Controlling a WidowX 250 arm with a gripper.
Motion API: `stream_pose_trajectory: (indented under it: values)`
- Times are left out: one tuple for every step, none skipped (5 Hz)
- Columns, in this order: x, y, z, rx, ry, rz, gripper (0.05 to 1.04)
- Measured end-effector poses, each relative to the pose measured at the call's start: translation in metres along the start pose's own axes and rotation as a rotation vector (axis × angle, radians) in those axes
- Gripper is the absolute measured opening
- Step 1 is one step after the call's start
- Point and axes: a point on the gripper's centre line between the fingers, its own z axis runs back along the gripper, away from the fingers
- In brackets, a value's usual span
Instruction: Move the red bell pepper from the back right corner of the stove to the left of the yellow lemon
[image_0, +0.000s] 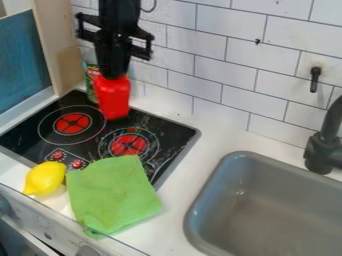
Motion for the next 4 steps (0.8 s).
stream_pose_trajectory:
  values:
    - [-0.019,0.038,-0.006,0.079,0.099,0.121,0.114]
    - [-0.034,0.086,-0.023,0.103,0.149,0.249,0.114]
    - [-0.058,0.123,-0.039,0.061,0.194,0.352,0.114]
    - [-0.076,0.129,-0.048,0.026,0.257,0.364,0.114]
